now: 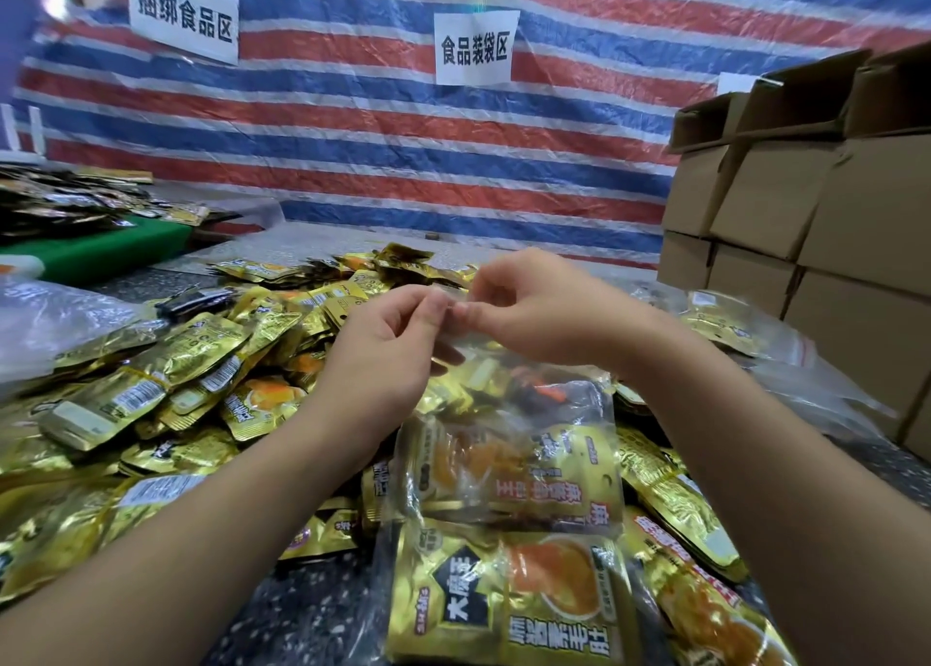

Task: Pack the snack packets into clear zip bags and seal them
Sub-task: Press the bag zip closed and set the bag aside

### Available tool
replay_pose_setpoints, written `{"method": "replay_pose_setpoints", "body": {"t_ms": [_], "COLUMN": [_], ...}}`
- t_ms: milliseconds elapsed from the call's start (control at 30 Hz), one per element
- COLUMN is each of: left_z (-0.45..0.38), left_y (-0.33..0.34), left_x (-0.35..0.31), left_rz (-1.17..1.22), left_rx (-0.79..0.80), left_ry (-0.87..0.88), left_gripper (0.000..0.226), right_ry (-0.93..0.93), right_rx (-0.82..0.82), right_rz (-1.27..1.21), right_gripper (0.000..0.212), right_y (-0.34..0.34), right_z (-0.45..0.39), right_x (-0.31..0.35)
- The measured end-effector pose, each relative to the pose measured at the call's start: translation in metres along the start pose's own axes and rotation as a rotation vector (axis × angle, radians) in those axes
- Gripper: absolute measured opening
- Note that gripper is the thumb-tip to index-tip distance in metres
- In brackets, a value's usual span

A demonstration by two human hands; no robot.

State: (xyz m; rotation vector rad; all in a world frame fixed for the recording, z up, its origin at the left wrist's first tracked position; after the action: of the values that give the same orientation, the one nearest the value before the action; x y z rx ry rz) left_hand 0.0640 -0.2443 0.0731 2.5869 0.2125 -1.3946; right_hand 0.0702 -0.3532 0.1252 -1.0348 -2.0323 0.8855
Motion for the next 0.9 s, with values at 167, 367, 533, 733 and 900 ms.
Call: {"method": "replay_pose_setpoints", "body": {"t_ms": [167, 367, 533, 733, 900], "left_z": [-0.003, -0.005, -0.005, -0.006, -0.005], "left_y": [-0.008, -0.008, -0.007, -0.006, -0.005], "left_x": [0.006, 0.011, 0.013, 0.015, 0.014], "left_rz": [-0.018, 0.025, 0.020, 0.055, 0.071], "left_rx": [-0.060, -0.032, -0.023, -0.031, -0.011], "left_ry": [-0.024, -0.090, -0.107, -0.158, -0.175], "left_gripper": [0.020, 0.019, 0.022, 0.023, 0.023], "right_ry": [-0.012, -0.008, -0.004, 0.013, 0.036], "right_rx": [0.009, 0.074, 0.044, 0.037, 0.033], "right_rz": [-0.079, -0.077, -0.137, -0.154, -0.166], "right_gripper": [0.024, 0.017, 0.017, 0.018, 0.018], "right_y": [-0.006, 0.001, 0.001, 0.001, 0.000], "right_z": [-0.004, -0.005, -0.007, -0.007, -0.007], "right_x": [0.000, -0.002, -0.001, -0.001, -0.002]}}
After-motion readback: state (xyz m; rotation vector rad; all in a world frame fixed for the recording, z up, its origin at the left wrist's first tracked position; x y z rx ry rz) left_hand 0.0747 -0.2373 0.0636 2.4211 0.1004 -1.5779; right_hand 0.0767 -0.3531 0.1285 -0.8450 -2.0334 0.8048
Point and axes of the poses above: each hand's wrist, its own z-axis away from the middle knuckle, its own y-axis out of the palm, x = y × z, the point moved 10 cm from there along -z, towards the middle knuckle, and after that the axes turned 15 degrees about -x, right-handed, at the moved point
